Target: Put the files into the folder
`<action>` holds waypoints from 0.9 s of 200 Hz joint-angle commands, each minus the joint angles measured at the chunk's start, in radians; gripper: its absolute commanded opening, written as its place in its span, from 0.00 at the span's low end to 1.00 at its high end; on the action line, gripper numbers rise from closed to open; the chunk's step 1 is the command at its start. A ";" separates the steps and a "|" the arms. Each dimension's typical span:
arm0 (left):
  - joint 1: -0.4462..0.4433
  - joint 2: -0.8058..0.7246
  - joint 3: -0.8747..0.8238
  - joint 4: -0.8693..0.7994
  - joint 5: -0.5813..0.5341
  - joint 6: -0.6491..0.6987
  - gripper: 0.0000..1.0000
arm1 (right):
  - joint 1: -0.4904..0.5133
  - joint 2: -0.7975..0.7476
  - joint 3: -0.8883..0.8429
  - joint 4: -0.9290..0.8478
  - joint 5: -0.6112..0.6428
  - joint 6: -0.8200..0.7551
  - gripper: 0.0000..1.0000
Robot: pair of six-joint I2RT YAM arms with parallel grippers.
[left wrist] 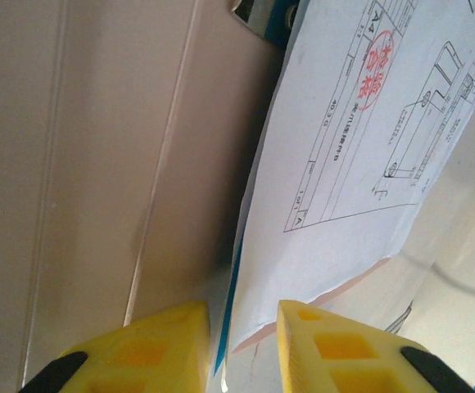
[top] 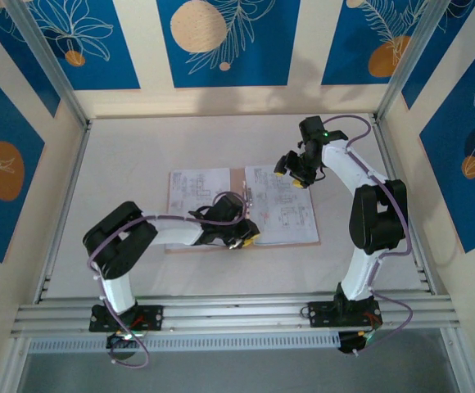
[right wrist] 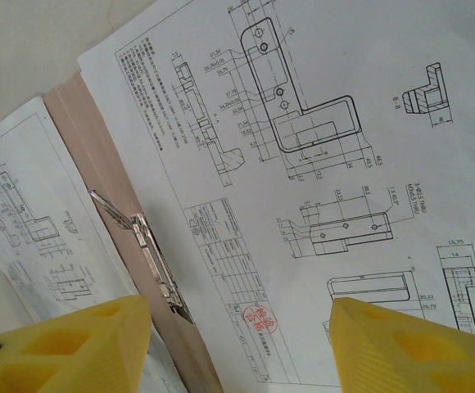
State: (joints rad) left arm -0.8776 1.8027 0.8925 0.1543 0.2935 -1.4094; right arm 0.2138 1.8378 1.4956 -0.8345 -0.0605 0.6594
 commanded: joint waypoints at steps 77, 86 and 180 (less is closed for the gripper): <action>0.004 -0.170 -0.003 -0.256 -0.082 0.092 0.34 | 0.064 0.097 0.116 0.008 -0.104 0.008 0.42; 0.015 -0.181 -0.005 -0.285 -0.085 0.109 0.31 | 0.073 0.121 0.139 0.010 -0.113 0.011 0.33; 0.251 -0.251 -0.099 -0.427 -0.065 0.276 0.02 | 0.148 0.393 0.418 -0.054 -0.168 0.043 0.00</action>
State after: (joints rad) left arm -0.6674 1.5585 0.8162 -0.2108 0.2264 -1.2110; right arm 0.3485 2.1796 1.8484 -0.8364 -0.1883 0.6827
